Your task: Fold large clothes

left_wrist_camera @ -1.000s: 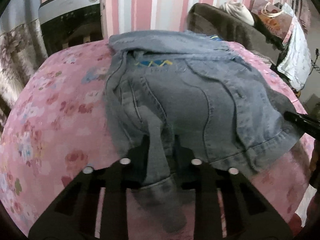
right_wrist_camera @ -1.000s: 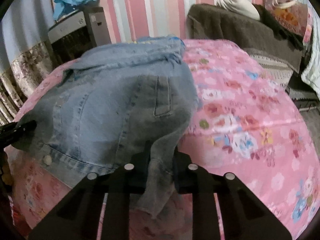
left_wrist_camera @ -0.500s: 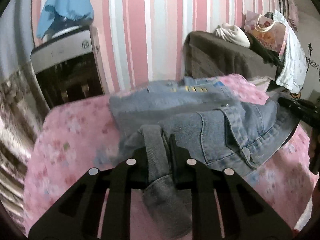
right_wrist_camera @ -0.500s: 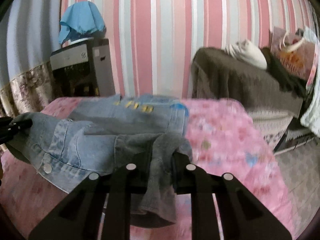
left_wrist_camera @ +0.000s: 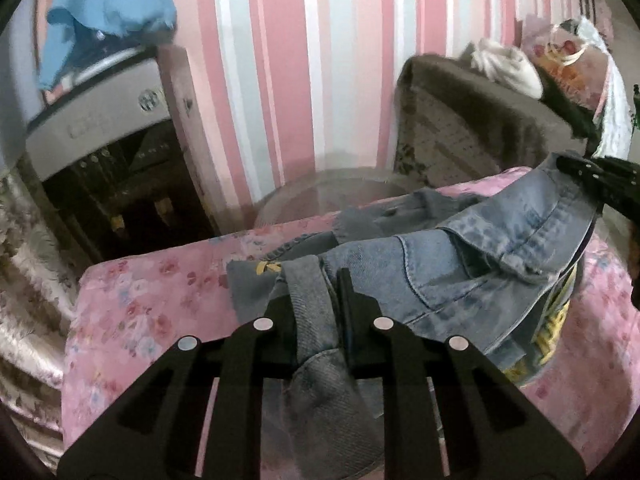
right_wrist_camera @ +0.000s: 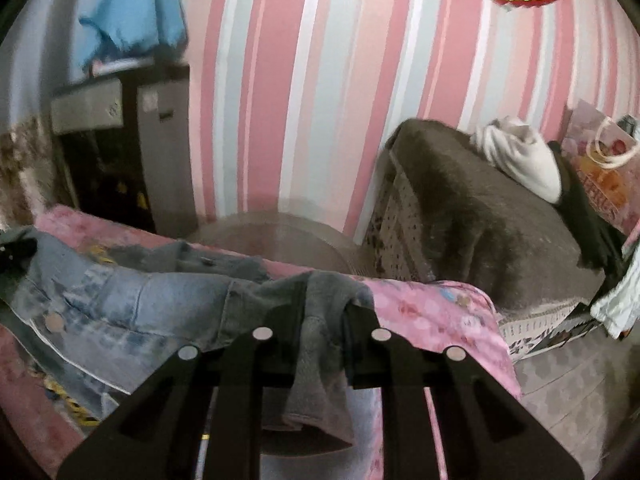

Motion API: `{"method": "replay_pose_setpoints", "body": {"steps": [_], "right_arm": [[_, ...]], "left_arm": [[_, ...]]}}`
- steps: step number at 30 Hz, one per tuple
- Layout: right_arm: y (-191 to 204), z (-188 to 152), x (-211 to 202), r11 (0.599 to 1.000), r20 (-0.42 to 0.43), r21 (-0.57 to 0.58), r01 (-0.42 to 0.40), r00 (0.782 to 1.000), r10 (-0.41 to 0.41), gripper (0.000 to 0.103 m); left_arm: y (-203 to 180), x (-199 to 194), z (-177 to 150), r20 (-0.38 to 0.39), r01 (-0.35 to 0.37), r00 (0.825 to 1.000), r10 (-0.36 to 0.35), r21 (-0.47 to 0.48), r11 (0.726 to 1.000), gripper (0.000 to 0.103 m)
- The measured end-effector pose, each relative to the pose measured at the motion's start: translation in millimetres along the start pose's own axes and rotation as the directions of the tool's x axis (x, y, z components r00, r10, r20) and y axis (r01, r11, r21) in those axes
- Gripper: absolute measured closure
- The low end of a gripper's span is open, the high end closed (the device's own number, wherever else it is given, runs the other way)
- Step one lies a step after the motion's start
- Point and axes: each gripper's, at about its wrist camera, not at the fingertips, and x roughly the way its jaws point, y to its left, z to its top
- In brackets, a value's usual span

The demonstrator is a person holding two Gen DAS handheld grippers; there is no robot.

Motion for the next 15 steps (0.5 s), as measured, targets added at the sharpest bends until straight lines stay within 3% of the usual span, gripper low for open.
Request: {"method": "replay_pose_setpoints", "body": {"steps": [6, 9, 12, 13, 14, 15], "right_arm": [[-1, -19, 86, 0.999, -0.164, 0.030, -0.024, 0.986, 0.029, 0.087], [-1, -30, 93, 0.999, -0.164, 0.036, -0.035, 0.986, 0.040, 0.086], [-5, -30, 84, 0.995, -0.144, 0.061, -0.074, 0.986, 0.082, 0.078], [-9, -28, 76, 0.990, -0.129, 0.088, -0.111, 0.984, 0.122, 0.068], [-13, -26, 67, 0.984, -0.106, 0.112, -0.139, 0.983, 0.151, 0.049], [-16, -26, 60, 0.981, -0.082, 0.124, -0.152, 0.983, 0.163, 0.042]], "left_arm": [[18, 92, 0, -0.147, 0.056, 0.987, -0.060, -0.034, 0.998, 0.085], [19, 107, -8, -0.155, 0.062, 0.986, -0.066, -0.032, 0.998, 0.082], [11, 104, -10, -0.148, 0.049, 0.988, -0.047, 0.010, 0.999, 0.078], [9, 101, -8, -0.151, 0.063, 0.987, -0.061, 0.008, 0.998, 0.068], [10, 99, -6, -0.151, 0.076, 0.986, -0.074, 0.005, 0.997, 0.056], [9, 95, -5, -0.144, 0.089, 0.986, -0.087, 0.002, 0.996, 0.050]]}}
